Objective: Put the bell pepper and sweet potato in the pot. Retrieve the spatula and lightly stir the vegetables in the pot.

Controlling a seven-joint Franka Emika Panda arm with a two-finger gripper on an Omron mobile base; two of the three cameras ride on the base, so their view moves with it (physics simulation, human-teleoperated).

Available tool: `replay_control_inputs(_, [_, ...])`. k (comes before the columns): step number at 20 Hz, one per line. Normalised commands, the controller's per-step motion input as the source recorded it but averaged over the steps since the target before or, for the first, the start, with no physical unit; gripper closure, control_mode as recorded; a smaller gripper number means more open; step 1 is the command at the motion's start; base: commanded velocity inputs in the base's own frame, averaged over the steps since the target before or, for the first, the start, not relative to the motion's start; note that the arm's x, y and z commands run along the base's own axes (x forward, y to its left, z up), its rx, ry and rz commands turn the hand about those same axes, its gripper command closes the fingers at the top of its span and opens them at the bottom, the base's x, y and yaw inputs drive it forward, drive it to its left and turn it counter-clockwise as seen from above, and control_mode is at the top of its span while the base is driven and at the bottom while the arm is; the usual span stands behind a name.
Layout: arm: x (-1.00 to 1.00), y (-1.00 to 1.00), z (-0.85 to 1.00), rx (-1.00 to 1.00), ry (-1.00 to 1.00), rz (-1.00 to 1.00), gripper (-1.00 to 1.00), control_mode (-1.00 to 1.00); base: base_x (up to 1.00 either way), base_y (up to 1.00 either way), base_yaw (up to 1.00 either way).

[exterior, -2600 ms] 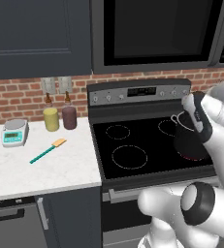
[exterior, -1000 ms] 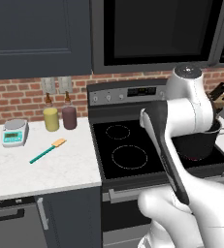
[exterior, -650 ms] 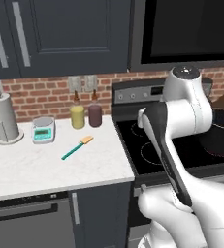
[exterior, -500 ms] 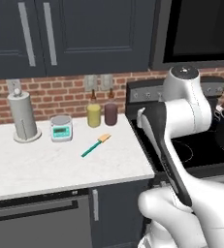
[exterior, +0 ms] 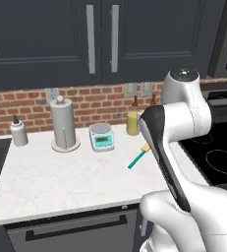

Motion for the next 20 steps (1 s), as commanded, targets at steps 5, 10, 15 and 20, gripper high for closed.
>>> replay_control_inputs(5, [0.00,0.00,0.00,0.00,0.00,0.00,-1.00,1.00,0.98,-0.04,0.01])
replay_control_inputs(10, [0.22,0.00,-0.03,-0.03,0.00,0.24,-1.00,-1.00,0.13,-0.02,0.01])
replay_control_inputs(15, [0.18,0.00,-0.26,-0.22,0.08,0.62,-1.00,-1.00,0.00,0.00,0.00])
replay_control_inputs(20, [0.14,0.00,-0.27,-0.34,0.17,0.72,-1.00,-1.00,0.00,0.00,0.00])
